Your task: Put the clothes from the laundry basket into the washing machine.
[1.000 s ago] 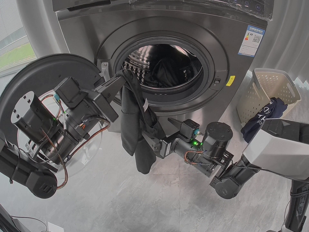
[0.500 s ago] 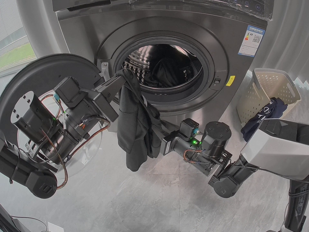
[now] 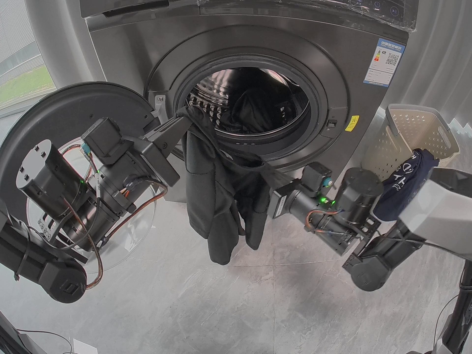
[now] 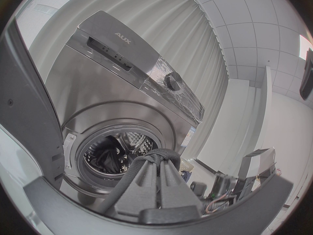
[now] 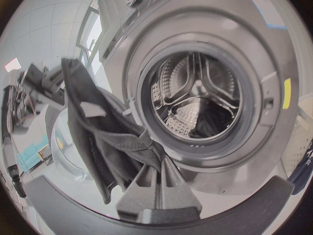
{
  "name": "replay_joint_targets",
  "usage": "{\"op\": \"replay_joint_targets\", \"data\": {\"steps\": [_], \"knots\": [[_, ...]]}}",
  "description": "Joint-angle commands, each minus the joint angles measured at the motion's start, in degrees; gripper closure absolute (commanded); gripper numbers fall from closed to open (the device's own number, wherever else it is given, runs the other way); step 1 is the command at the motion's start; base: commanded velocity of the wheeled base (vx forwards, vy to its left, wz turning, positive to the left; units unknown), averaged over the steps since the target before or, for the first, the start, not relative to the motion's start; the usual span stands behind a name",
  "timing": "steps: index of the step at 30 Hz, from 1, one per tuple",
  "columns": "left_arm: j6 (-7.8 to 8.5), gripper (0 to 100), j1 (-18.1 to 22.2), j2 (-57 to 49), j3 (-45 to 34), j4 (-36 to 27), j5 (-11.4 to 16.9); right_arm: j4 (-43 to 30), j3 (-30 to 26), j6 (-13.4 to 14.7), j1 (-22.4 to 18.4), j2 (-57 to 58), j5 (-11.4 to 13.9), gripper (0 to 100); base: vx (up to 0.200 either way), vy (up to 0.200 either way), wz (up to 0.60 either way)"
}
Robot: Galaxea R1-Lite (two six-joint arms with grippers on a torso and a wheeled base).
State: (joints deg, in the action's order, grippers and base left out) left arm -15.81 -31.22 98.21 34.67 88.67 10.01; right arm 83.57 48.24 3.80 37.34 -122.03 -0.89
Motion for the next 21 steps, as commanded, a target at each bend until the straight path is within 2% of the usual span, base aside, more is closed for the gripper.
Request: {"op": "replay_joint_targets", "data": {"steps": [1, 5, 8, 11, 12, 14, 21], "knots": [[-0.01, 100, -0.1, 0.1, -0.7, 0.0, 0.0, -0.1, -4.2, 0.6, -3.7, 10.6, -0.5, 100, 0.0, 0.0, 0.0], [-0.01, 100, -0.3, 0.1, -1.3, 0.0, 0.0, -0.1, -5.3, 1.6, -4.5, 14.0, -1.7, 100, 0.0, 0.0, 0.0], [0.34, 100, -0.4, -0.5, -2.1, 0.0, 0.2, -0.1, -8.3, 1.7, -4.5, 18.1, -1.9, 100, 0.0, 0.0, 0.0], [1.92, 100, -0.4, -0.7, -2.4, 0.0, 0.2, 0.4, -10.4, 1.9, -4.5, 21.1, -1.9, 100, 0.0, 0.0, 0.0], [2.89, 100, -0.4, -1.0, -2.7, 0.0, 0.1, 0.5, -11.1, 2.0, -4.5, 22.6, -2.0, 100, 0.0, 0.0, 0.0], [4.03, 100, -0.5, -1.1, -3.3, 0.0, 0.0, 0.6, -12.0, 2.8, -4.5, 25.3, -2.9, 100, 0.0, 0.0, 0.0], [6.93, 100, -1.1, -1.2, -1.6, 0.0, -0.1, -0.2, -11.9, 3.1, -4.5, 29.8, -3.7, 100, 0.0, 0.0, 0.0]]}}
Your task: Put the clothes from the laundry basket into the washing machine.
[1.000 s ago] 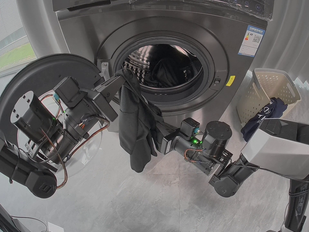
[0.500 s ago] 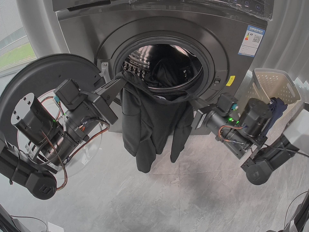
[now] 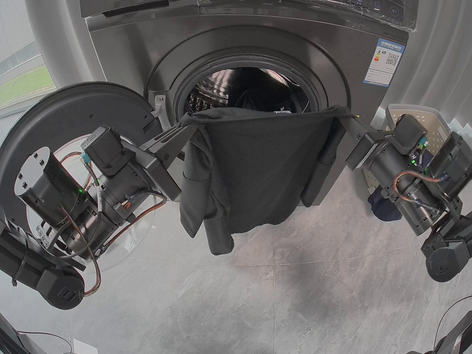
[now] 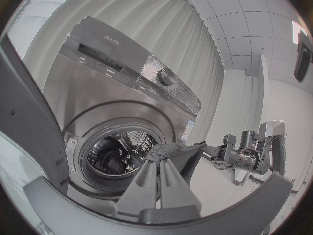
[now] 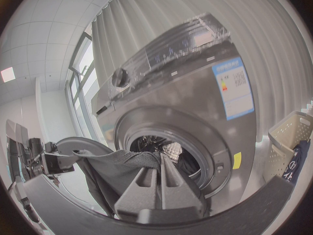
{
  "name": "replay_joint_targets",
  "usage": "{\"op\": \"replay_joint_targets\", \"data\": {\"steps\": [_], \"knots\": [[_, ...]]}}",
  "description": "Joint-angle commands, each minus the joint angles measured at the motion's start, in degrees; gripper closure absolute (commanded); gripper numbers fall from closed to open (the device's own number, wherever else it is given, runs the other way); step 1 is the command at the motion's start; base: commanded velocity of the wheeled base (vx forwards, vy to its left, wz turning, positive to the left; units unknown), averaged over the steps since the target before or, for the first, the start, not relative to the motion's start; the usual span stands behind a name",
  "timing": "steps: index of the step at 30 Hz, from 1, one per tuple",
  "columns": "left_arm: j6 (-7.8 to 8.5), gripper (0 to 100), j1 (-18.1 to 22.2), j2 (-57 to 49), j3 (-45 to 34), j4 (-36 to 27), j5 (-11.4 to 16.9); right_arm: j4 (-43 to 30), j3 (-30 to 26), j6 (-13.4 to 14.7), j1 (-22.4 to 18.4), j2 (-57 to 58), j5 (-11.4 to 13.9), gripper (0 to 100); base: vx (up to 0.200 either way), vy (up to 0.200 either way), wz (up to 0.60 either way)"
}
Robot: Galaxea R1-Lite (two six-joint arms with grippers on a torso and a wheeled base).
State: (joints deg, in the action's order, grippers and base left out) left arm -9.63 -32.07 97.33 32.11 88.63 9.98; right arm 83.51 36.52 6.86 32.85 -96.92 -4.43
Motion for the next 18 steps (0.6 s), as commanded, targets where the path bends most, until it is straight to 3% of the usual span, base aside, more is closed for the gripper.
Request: {"op": "replay_joint_targets", "data": {"steps": [1, 7, 18], "knots": [[0.93, 100, -0.3, -0.3, 1.2, 0.1, -0.1, -0.3, -0.2, 0.0, 0.0, 5.0, -0.1, 100, 0.0, 0.0, 0.0], [2.6, 100, -1.0, -1.8, 3.2, 0.1, -2.7, -0.4, 0.2, 0.0, 0.3, 6.7, -0.2, 100, 0.0, 0.0, 0.0], [2.95, 100, -1.0, -4.7, 5.0, -0.6, -3.6, -0.5, 0.7, -0.1, 0.4, 8.2, -0.3, 100, 0.0, 0.0, 0.0]]}}
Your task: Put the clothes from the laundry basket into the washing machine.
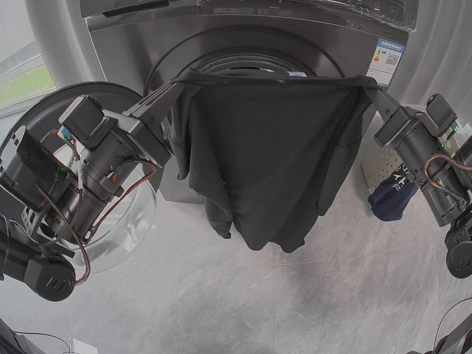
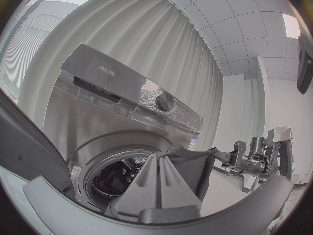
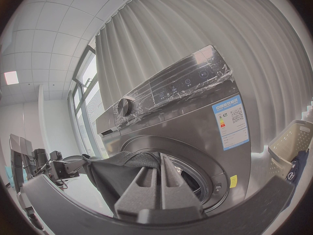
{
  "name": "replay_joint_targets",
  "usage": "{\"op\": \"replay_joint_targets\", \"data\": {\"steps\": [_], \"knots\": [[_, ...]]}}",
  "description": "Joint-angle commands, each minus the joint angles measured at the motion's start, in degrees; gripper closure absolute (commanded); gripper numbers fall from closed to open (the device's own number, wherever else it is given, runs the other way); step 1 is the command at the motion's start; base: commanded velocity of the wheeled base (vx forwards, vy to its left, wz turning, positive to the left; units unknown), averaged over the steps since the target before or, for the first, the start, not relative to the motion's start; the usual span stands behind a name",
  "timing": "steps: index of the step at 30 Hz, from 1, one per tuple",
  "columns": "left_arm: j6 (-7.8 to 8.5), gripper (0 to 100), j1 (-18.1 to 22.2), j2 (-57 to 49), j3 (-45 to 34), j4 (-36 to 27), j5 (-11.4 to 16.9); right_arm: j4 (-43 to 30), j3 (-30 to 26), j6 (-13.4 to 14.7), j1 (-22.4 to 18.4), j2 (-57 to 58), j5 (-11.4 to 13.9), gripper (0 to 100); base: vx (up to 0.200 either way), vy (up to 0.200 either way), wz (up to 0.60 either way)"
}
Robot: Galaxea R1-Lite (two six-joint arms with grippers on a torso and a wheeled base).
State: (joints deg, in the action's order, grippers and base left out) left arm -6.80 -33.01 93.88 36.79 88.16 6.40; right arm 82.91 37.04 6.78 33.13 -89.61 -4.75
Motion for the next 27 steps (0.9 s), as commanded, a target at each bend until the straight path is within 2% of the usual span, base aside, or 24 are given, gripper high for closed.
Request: {"op": "replay_joint_targets", "data": {"steps": [1, 27], "knots": [[0.12, 100, 0.0, -1.2, 0.3, -0.1, 0.0, 0.1, 0.3, 0.1, 0.1, 1.0, 0.0, 100, 0.0, 0.0, 0.0], [0.12, 100, -0.1, 0.2, -0.6, 0.3, 0.1, 0.1, 0.8, 0.1, 0.2, 1.0, 0.0, 100, 0.0, 0.0, 0.0]]}}
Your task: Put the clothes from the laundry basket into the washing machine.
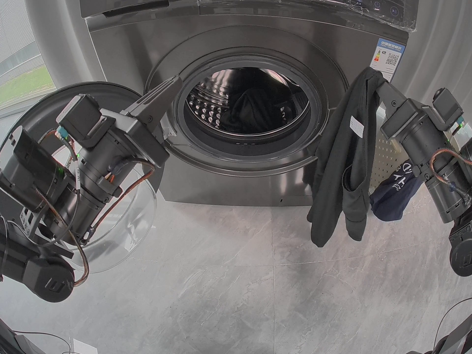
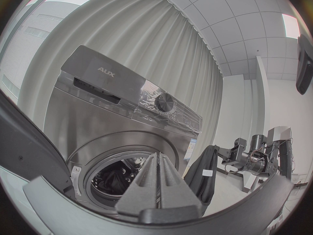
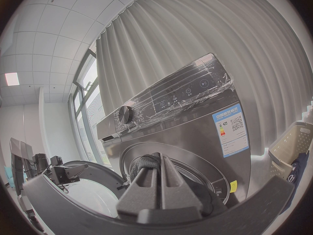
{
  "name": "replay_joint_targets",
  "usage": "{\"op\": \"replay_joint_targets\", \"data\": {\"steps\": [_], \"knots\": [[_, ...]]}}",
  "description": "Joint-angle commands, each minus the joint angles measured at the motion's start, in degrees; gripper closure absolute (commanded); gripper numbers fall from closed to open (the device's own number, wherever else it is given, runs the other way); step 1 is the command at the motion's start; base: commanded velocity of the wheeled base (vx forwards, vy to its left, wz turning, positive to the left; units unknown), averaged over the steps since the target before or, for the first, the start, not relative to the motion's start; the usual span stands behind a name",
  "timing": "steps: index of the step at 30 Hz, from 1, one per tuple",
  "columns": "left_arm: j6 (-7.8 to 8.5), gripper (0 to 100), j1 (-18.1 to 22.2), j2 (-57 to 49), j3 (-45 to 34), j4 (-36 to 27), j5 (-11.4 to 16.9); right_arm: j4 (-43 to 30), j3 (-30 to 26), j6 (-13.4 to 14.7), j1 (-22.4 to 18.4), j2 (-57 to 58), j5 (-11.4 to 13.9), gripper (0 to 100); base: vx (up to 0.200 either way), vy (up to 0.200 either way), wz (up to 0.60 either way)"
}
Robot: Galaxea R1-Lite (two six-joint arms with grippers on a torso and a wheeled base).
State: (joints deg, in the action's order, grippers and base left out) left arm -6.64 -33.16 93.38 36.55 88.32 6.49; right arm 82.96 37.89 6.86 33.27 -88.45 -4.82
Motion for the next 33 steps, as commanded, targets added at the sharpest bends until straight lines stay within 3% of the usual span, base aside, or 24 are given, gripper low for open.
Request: {"op": "replay_joint_targets", "data": {"steps": [1, 13, 20, 29, 30, 33], "knots": [[-0.04, 100, 0.0, 0.8, -0.5, 0.2, 0.0, 0.0, 0.0, 0.1, 0.0, -0.1, 0.1, 100, 0.0, 0.0, 0.0], [-0.56, 100, -1.7, 7.2, -8.2, 0.4, 0.7, 0.2, 3.4, 0.6, 1.9, -3.3, 0.2, 100, 0.0, 0.0, 0.0], [-0.39, 100, -3.1, 15.1, -7.5, 0.4, 0.8, 0.1, 8.3, 2.5, 3.6, -7.3, 0.2, 100, 0.0, 0.0, 0.0], [-0.39, 100, -4.2, 18.2, -6.6, 0.4, 0.8, 0.3, 10.7, 2.3, 6.7, -11.5, 0.1, 100, 0.0, 0.0, 0.0], [-0.48, 0, -4.2, 18.2, -6.7, 0.4, 0.9, 0.4, 10.7, 2.3, 6.7, -11.7, 0.1, 100, 0.0, 0.0, 0.0], [-0.74, 0, -4.3, 18.5, -6.5, 0.4, 1.8, 0.5, 10.7, 2.3, 6.7, -12.2, 0.1, 100, 0.0, 0.0, 0.0]]}}
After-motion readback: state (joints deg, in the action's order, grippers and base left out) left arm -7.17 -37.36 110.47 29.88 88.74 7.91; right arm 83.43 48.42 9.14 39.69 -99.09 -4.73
